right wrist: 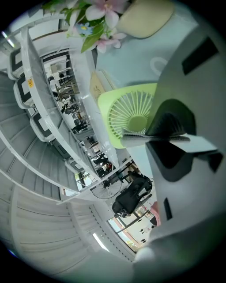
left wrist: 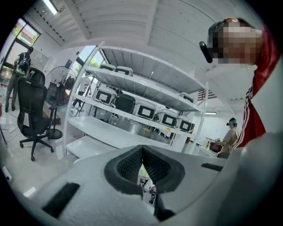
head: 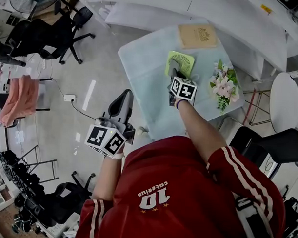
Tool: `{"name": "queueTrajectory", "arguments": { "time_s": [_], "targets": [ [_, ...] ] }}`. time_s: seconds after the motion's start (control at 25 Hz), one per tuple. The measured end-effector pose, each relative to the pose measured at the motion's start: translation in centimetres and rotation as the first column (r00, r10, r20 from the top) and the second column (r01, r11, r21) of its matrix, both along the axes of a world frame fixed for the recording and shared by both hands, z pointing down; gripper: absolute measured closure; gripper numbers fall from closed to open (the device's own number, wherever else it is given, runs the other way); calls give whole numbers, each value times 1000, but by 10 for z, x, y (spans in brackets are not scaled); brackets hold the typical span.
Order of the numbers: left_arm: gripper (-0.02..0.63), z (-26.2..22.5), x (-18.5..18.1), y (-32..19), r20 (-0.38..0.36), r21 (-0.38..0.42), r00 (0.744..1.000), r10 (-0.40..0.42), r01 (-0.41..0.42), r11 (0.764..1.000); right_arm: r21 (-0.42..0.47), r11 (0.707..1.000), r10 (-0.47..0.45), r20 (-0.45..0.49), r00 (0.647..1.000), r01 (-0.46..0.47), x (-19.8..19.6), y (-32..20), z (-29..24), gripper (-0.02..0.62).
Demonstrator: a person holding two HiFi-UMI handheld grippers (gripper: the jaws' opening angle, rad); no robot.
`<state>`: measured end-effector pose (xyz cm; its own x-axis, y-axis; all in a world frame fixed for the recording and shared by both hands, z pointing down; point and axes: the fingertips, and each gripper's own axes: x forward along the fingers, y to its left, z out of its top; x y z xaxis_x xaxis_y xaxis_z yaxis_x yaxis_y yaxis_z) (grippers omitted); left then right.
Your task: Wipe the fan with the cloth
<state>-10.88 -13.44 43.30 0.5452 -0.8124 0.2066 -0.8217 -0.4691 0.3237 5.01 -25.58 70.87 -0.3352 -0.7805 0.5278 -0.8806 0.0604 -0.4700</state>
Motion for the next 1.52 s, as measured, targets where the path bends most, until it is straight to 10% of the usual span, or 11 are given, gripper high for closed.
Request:
{"name": "queueTrajectory", "arguments": {
  "time_s": [1.52],
  "targets": [
    [601,0,51,-11,-5,14,991,132,-132,991,-21,992,122,13,992,-121,52,21,2,583]
  ]
}}
